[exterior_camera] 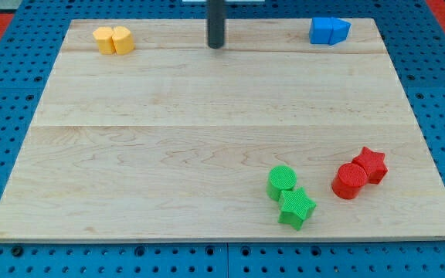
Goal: Slide the yellow heart towards the center
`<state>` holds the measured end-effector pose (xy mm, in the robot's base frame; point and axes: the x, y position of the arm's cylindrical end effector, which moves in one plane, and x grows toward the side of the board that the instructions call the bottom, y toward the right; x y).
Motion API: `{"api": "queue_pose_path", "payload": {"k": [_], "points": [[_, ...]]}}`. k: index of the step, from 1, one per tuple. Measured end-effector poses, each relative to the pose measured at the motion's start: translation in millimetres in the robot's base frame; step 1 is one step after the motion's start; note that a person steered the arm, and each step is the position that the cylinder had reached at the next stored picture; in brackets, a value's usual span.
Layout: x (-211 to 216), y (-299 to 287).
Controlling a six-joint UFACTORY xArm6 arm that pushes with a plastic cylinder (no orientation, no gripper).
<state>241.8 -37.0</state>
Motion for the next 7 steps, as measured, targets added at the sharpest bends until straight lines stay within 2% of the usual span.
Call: {"api": "queue_pose_path", "payload": {"k": [1,2,3,6,7], "points": [[-37.6,-59.0],[-49.9,-114.5],[-49.8,-145.2],[-48.8,-206.6],[-43.9,-206.7]]}}
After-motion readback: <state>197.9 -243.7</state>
